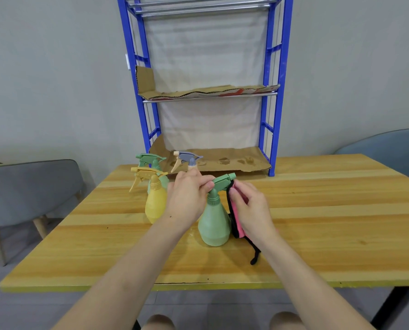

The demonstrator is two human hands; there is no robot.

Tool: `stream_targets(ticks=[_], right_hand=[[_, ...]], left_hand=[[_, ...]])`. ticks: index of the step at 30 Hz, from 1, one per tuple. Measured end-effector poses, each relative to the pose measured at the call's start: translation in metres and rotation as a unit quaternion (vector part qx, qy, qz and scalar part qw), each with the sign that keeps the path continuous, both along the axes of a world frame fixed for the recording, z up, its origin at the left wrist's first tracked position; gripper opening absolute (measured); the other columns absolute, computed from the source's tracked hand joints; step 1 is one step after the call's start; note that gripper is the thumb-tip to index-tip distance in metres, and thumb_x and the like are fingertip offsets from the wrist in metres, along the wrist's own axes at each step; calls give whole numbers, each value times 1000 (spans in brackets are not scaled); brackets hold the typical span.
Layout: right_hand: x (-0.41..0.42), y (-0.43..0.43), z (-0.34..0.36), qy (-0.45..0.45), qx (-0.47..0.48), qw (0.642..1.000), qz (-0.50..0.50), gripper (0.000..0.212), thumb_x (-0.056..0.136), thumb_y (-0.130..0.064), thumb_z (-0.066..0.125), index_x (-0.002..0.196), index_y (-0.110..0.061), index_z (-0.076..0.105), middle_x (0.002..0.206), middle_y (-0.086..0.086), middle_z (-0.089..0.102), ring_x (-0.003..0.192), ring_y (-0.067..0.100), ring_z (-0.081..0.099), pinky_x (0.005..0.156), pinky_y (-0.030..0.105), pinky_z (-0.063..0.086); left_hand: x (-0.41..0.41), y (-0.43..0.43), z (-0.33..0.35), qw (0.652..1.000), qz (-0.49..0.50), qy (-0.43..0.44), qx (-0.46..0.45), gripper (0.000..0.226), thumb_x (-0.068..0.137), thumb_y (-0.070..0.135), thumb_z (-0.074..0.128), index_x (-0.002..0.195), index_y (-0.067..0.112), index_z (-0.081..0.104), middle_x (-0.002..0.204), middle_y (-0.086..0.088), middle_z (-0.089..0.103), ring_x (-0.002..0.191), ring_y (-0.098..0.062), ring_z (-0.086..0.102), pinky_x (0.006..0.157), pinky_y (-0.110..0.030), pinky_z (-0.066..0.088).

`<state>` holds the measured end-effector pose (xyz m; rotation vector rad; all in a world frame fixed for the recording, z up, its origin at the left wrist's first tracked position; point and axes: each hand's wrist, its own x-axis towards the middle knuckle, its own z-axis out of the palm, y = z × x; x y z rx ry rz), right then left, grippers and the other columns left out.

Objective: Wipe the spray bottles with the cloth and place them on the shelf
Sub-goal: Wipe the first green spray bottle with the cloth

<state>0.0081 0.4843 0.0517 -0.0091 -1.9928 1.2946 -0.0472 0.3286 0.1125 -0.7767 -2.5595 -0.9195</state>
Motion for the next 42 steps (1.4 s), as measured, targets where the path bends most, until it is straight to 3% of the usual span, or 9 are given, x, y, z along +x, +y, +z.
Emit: stream_targets(ticks=[5, 9, 14, 20, 24, 26, 31, 35, 42], right_hand=[[-7, 3, 4, -42, 141, 988, -57, 31, 108, -18, 47, 79, -29, 50, 78, -14, 51, 78, 13, 45, 71, 31, 34], [-3, 18, 4, -46, 212, 975, -46, 22, 110, -20, 45, 90, -26, 54, 87, -11, 53, 87, 8, 45, 75, 12, 31], [0, 33, -5, -85, 267, 960, -15, 16, 107, -12, 49, 102, -6, 63, 94, -2, 58, 95, 19, 50, 81, 27, 35], [-2, 19, 5, -52, 233, 971, -32, 15, 106, -18, 52, 94, -16, 62, 91, -7, 59, 90, 17, 51, 80, 33, 41], [2, 12, -5, -21, 171, 984, -38, 20, 107, -18, 51, 90, -27, 58, 86, -19, 56, 85, 4, 52, 78, 22, 39], [4, 18, -10, -29, 206, 977, -52, 19, 108, -22, 48, 93, -31, 57, 87, -22, 54, 86, 5, 50, 81, 29, 41], [15, 34, -22, -84, 320, 938, -107, 26, 104, -30, 44, 94, -19, 65, 87, -13, 57, 89, 16, 53, 84, 33, 34], [19, 31, -27, -80, 311, 938, -127, 26, 103, -29, 42, 83, -23, 57, 79, -10, 53, 81, 17, 48, 80, 35, 37], [23, 41, -35, -6, 273, 949, -159, 30, 105, -25, 46, 104, -11, 72, 94, -2, 69, 90, 22, 61, 80, 35, 41]], left_hand=[[-1, -2, -1, 1000, 4, 10, -9, 24, 107, 33, 54, 118, 35, 75, 98, 11, 54, 107, -21, 48, 91, -39, 36], [1, -5, 0, 1000, 0, 10, -18, 26, 108, 36, 51, 122, 38, 73, 105, 12, 57, 101, -14, 39, 87, -35, 27], [1, -4, 0, 1000, -5, -11, -5, 27, 107, 36, 52, 125, 38, 72, 104, 9, 57, 111, -19, 47, 92, -38, 32], [2, -5, -1, 1000, -11, -23, 1, 27, 108, 33, 52, 125, 35, 72, 99, 8, 52, 115, -23, 49, 97, -41, 36], [2, -4, -2, 1000, -13, -24, 1, 27, 107, 34, 53, 126, 37, 72, 100, 6, 53, 115, -22, 49, 98, -42, 38], [2, -4, -2, 1000, -12, -19, -4, 27, 107, 35, 53, 127, 37, 72, 106, 5, 58, 116, -22, 49, 98, -41, 37], [0, -5, -3, 1000, -14, -11, 3, 27, 107, 34, 53, 125, 35, 73, 106, 4, 61, 115, -24, 50, 99, -46, 41], [3, -3, -3, 1000, -15, -16, 7, 27, 107, 34, 53, 125, 34, 73, 108, 2, 61, 115, -24, 49, 99, -46, 40], [-1, -5, -2, 1000, -13, -27, 2, 28, 107, 35, 53, 127, 37, 72, 99, 9, 53, 115, -23, 50, 98, -44, 41]])
